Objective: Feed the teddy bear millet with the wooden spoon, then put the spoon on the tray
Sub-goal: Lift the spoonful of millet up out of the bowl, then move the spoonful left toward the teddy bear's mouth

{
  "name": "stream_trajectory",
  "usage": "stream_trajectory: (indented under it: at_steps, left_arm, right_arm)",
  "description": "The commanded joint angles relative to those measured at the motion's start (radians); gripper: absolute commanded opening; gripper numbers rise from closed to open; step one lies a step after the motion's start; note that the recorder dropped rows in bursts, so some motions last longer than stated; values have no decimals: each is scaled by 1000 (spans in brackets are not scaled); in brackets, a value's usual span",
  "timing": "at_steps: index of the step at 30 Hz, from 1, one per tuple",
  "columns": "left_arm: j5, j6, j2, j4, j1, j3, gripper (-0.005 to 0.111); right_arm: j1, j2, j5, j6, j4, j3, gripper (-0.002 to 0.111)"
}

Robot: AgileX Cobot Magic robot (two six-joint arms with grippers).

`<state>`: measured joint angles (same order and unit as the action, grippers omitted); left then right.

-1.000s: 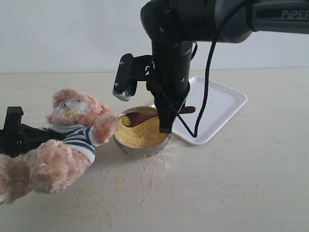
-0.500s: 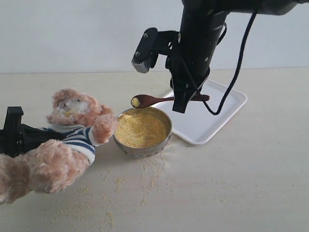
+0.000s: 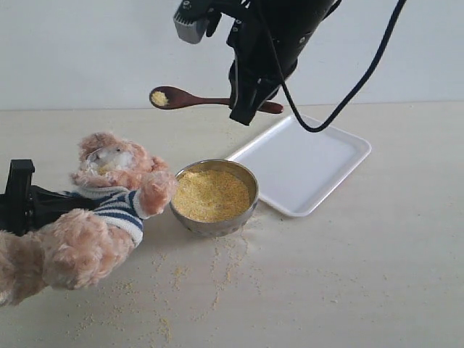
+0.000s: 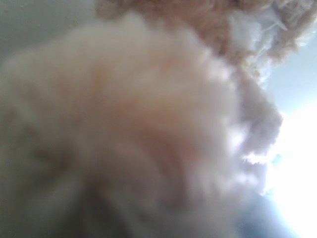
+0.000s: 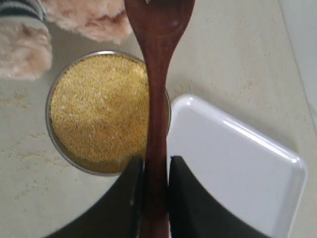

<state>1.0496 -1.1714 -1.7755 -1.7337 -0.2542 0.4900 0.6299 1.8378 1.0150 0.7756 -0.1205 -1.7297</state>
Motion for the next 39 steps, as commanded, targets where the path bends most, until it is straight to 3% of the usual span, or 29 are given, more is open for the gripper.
stream_trajectory:
  at_steps: [1, 11, 23, 33, 36, 39]
  left_arm:
    - [39, -2, -2, -11, -1, 5, 5]
    - [46, -2, -2, -11, -1, 5, 5]
    - [53, -2, -2, -11, -1, 5, 5]
    - [53, -2, -2, -11, -1, 5, 5]
    - [53, -2, -2, -11, -1, 5, 5]
    - [53, -2, -2, -11, -1, 5, 5]
  right_arm:
    - [4, -11, -24, 57, -83, -9, 0]
    - [99, -11, -171, 72, -70, -9, 0]
    - [105, 112, -110, 41, -66, -58, 0]
    - [247, 129, -132, 25, 266, -58, 0]
    - [300, 129, -143, -54, 485, -58, 0]
    - [324, 129, -133, -61, 571, -58, 0]
